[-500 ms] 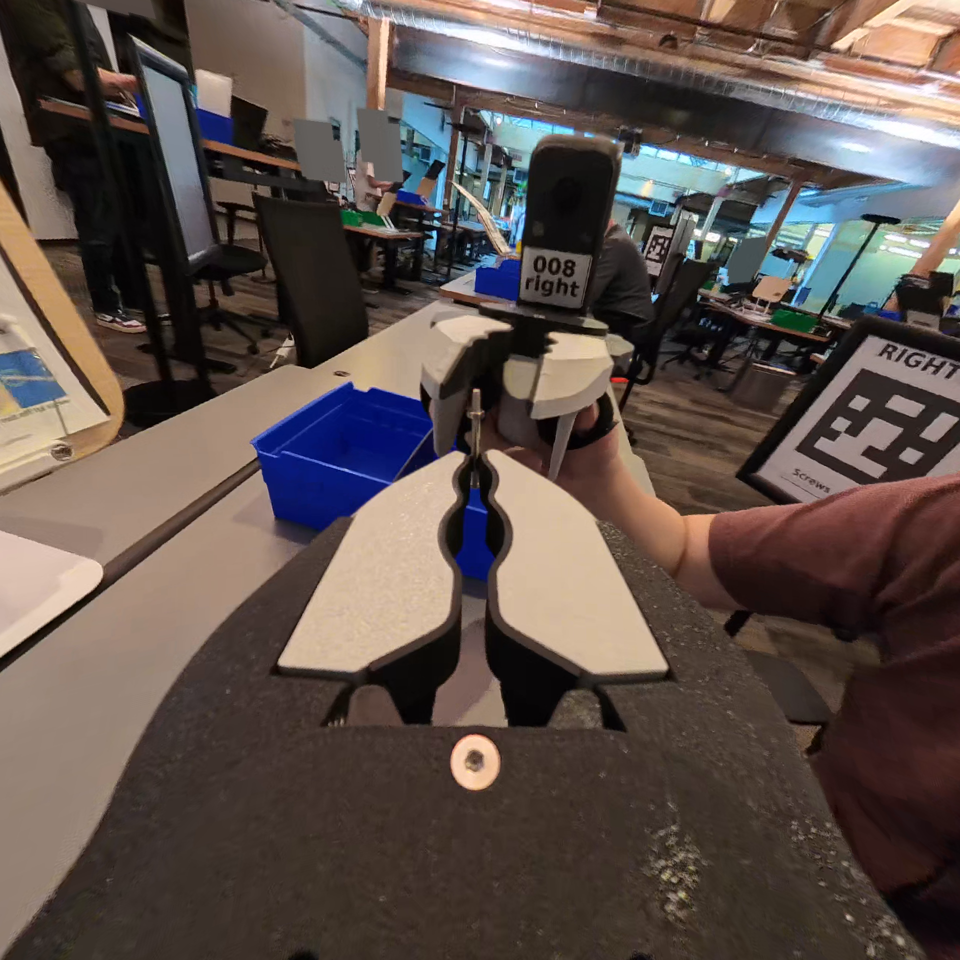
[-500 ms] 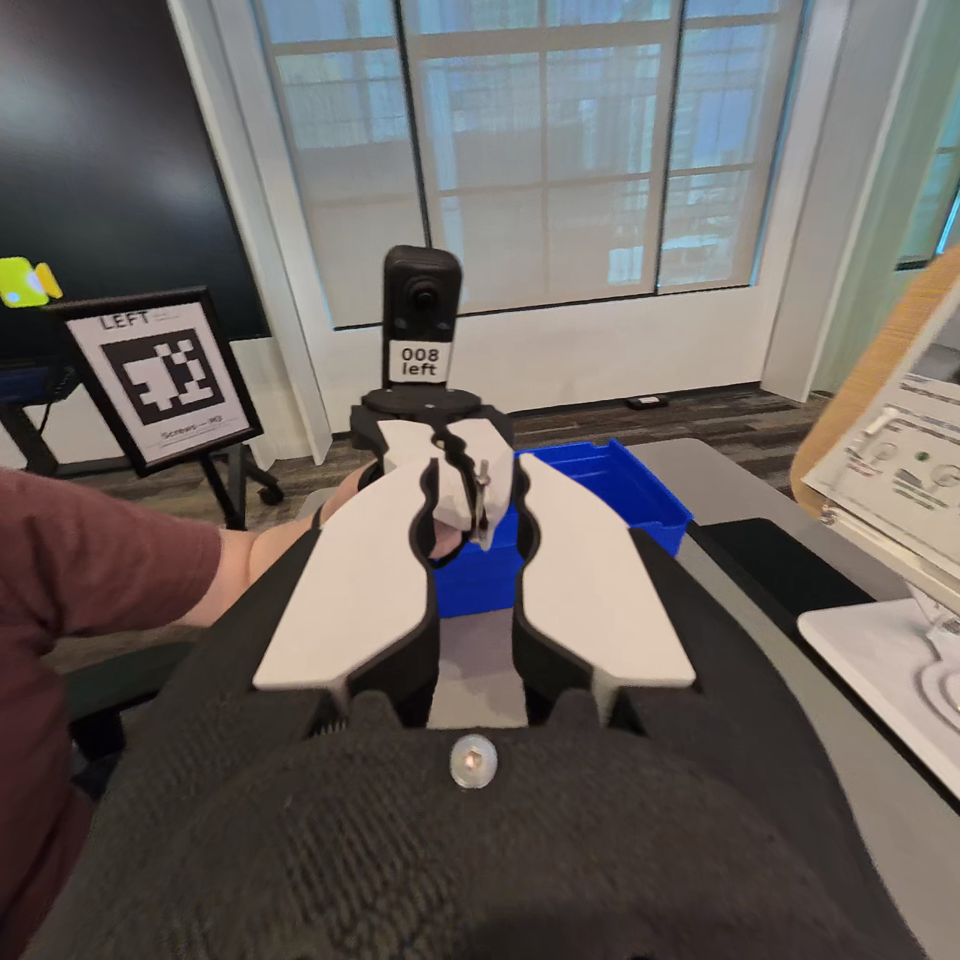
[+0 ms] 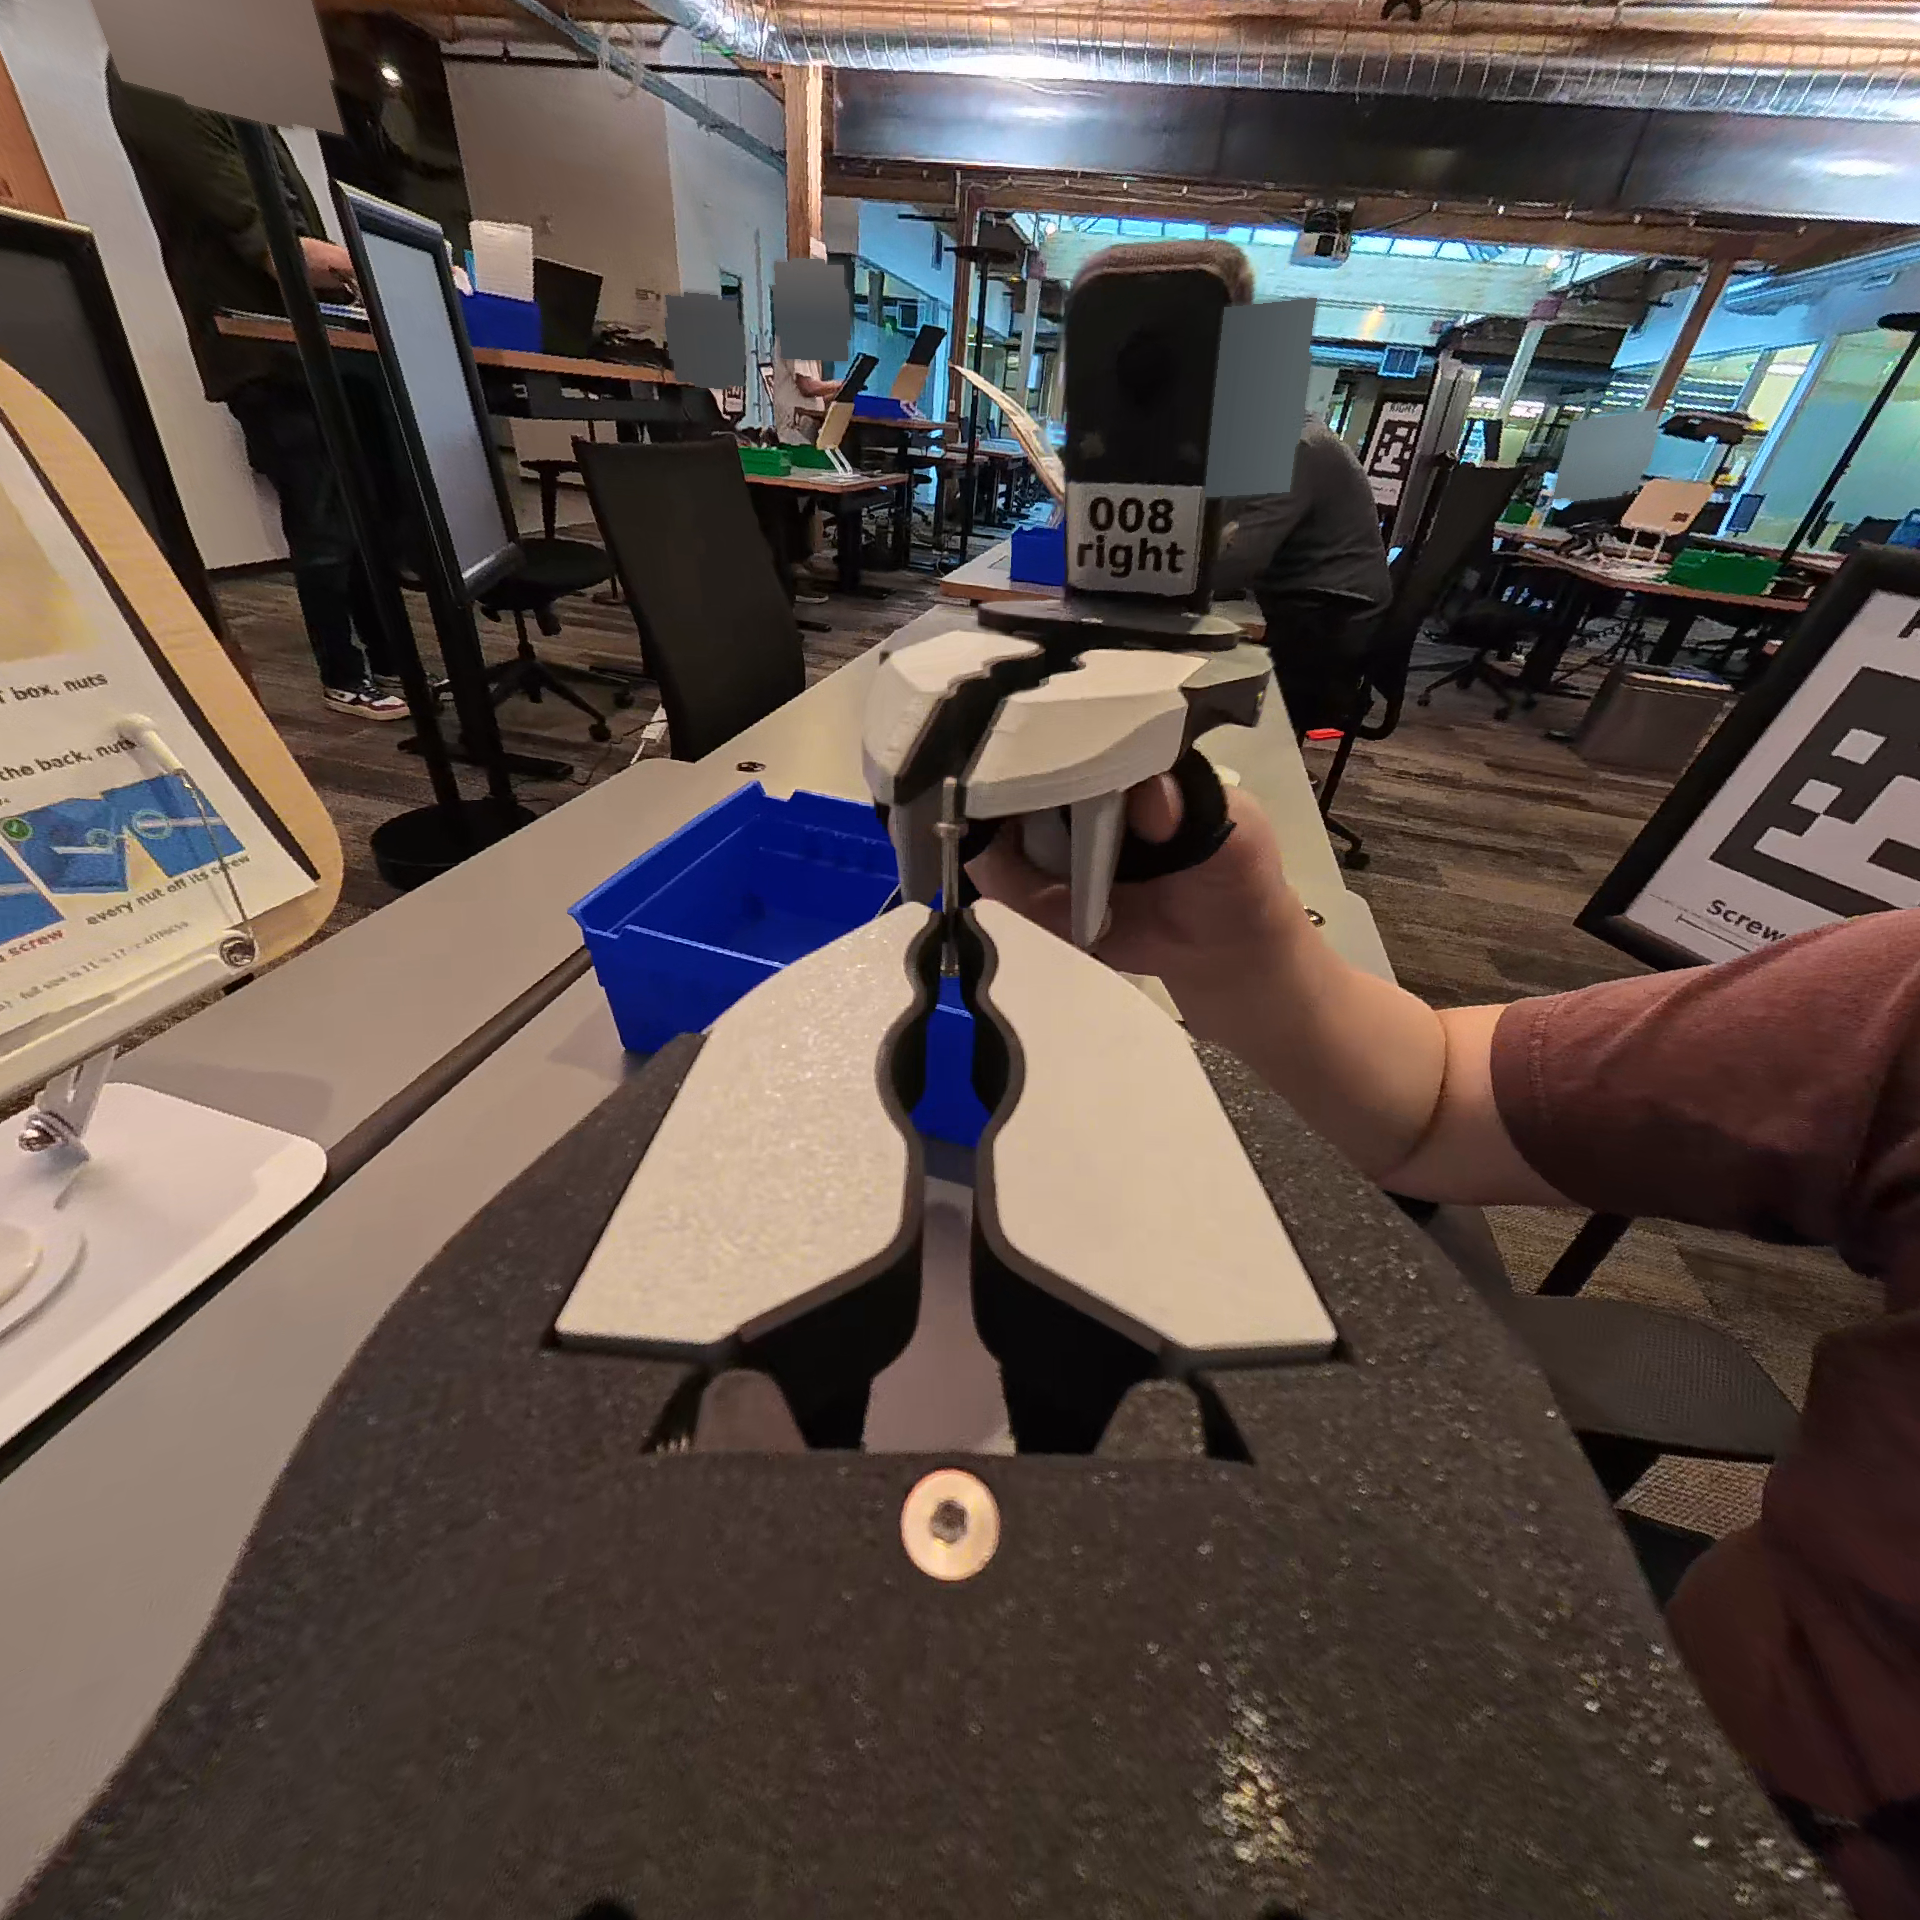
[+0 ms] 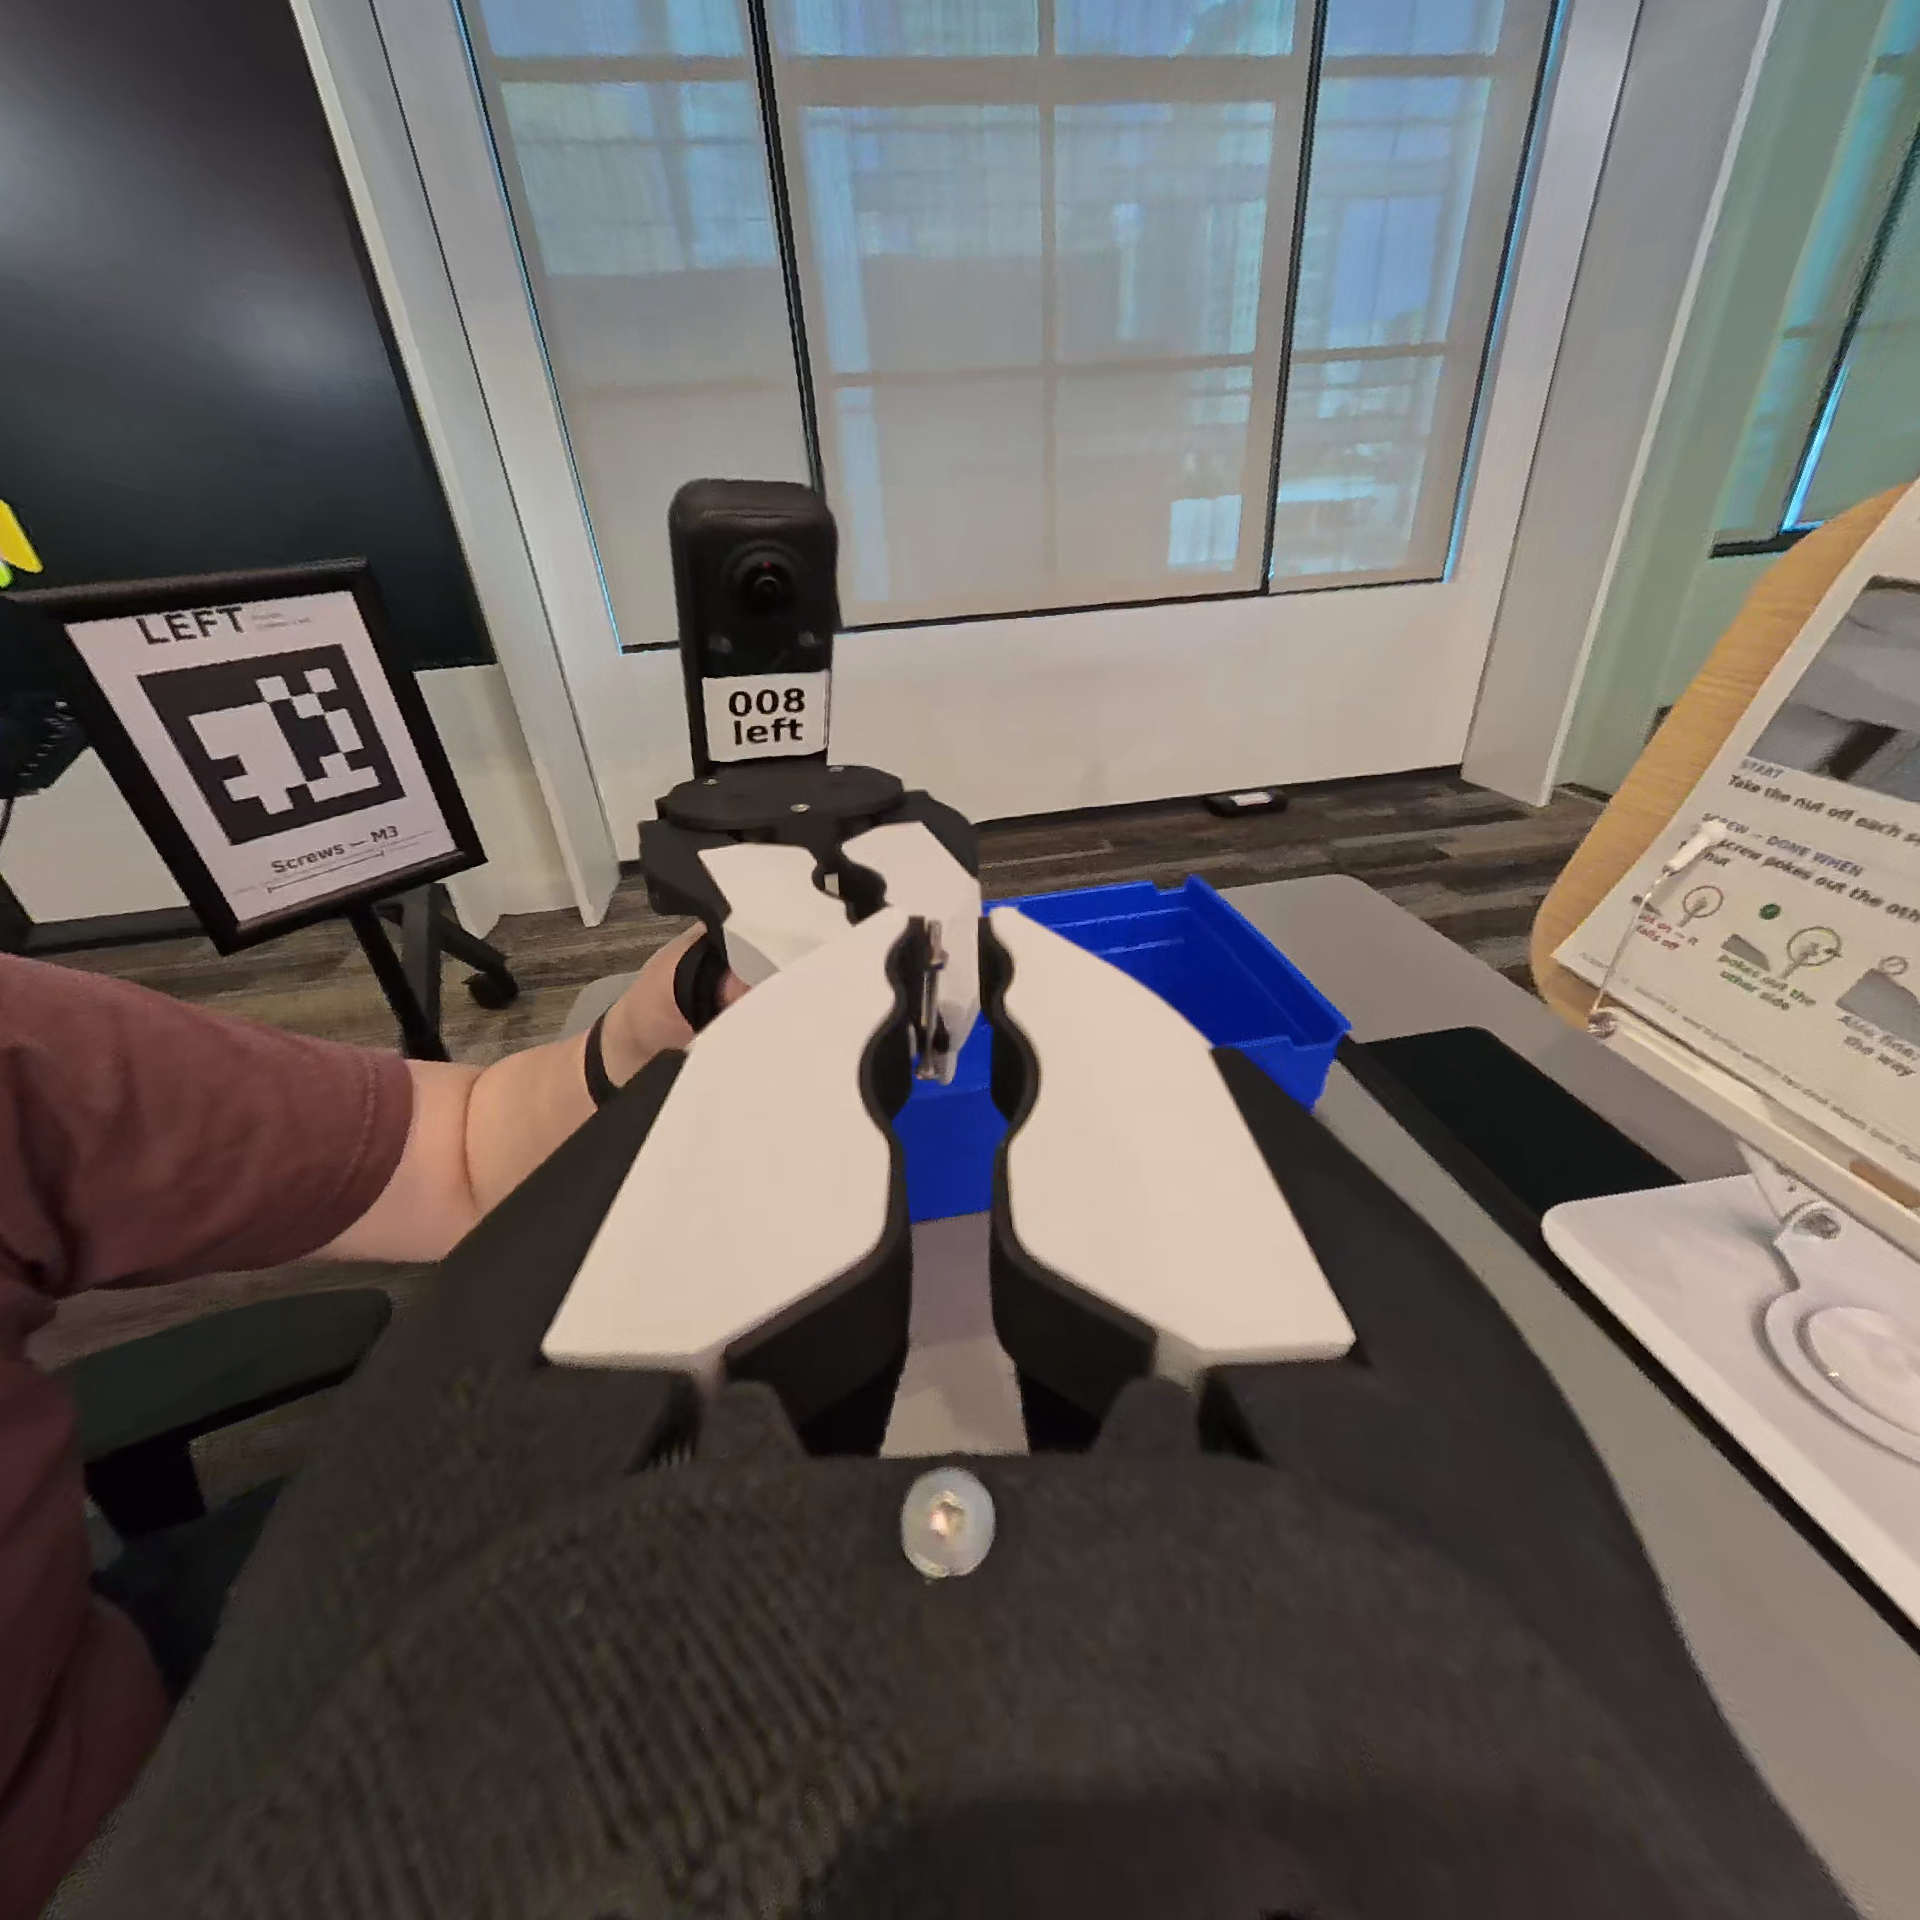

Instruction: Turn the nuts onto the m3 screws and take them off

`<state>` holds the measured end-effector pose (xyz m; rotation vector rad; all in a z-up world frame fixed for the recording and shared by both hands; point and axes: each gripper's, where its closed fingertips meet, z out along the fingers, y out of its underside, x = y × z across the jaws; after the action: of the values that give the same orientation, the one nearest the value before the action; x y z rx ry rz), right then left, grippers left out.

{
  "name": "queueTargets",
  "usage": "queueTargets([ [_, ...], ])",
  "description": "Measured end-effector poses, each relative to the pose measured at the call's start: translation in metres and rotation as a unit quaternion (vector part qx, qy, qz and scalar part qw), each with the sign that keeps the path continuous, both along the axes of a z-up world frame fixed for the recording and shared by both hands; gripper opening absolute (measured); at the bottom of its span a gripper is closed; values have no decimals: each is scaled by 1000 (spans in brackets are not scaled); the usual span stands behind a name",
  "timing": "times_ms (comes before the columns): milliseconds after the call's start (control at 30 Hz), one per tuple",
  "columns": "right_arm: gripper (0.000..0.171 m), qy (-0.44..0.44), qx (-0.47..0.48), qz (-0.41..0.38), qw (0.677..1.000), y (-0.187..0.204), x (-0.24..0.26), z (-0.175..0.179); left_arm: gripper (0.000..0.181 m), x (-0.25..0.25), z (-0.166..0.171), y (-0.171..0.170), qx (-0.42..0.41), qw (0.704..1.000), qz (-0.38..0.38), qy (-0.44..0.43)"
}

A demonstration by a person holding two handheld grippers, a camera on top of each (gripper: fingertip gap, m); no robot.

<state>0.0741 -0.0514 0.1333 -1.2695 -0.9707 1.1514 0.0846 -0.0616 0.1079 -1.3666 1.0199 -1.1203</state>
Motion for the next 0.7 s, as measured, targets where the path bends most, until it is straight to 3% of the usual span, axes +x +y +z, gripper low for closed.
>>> queueTargets([
  [400,3,16,-49,54,997,-4,1,-2,2,-1,0,-1,6,1000,5,7],
  [700,3,-7,-49,64,997,-7,-5,-9,7,3,-6,-2,-43,999,-29,-7],
])
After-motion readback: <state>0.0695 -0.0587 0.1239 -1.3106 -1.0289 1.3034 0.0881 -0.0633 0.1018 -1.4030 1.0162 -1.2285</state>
